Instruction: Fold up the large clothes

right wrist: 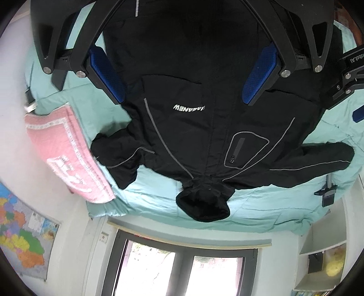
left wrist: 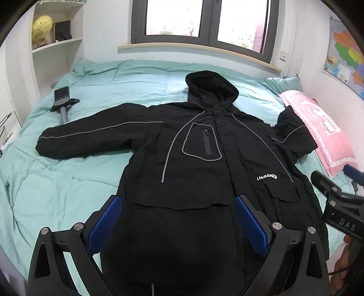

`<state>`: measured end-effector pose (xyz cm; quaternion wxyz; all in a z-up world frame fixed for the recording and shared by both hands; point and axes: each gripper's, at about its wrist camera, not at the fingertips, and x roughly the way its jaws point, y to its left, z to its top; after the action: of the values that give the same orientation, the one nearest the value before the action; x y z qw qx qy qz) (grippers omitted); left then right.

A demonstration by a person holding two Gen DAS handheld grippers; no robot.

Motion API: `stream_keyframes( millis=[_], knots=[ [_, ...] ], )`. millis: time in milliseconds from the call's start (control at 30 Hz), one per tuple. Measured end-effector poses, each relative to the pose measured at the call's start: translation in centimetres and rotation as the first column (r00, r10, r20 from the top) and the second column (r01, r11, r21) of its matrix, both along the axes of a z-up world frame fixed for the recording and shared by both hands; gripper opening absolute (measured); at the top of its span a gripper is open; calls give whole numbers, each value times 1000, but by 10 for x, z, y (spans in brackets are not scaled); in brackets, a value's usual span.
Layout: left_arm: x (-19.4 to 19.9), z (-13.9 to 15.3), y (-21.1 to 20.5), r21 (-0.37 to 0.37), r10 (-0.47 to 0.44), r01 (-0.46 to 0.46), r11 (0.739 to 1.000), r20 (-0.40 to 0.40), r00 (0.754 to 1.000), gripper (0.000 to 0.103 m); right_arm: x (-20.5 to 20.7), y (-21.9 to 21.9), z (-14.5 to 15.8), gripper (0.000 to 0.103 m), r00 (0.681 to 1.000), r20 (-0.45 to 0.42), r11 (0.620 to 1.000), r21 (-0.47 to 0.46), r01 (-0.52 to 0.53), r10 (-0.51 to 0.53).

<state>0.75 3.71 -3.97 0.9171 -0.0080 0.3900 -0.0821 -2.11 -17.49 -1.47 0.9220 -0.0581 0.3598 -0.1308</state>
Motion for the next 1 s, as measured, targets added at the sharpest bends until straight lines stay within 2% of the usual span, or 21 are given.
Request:
stream_keyframes(
  millis=[200, 400, 767, 1000],
  knots=[
    [-12, 19, 12, -6, 22, -22, 1000, 55, 998, 99, -4, 28, 35, 103, 994, 97, 997, -52, -48, 53],
    [-24, 39, 24, -1, 41, -41, 999, 120, 992, 99, -6, 47, 54, 103, 987, 136, 996, -42, -74, 79],
    [-30, 65, 24, -33, 32, -26, 999, 197, 980, 99, -23, 33, 86, 103, 976, 211, 998, 14, -58, 53],
    [-28, 62, 14, -26, 9, -4, 1000, 191, 982, 99, -26, 24, 89, 103, 975, 219, 999, 23, -38, 32]
  ],
)
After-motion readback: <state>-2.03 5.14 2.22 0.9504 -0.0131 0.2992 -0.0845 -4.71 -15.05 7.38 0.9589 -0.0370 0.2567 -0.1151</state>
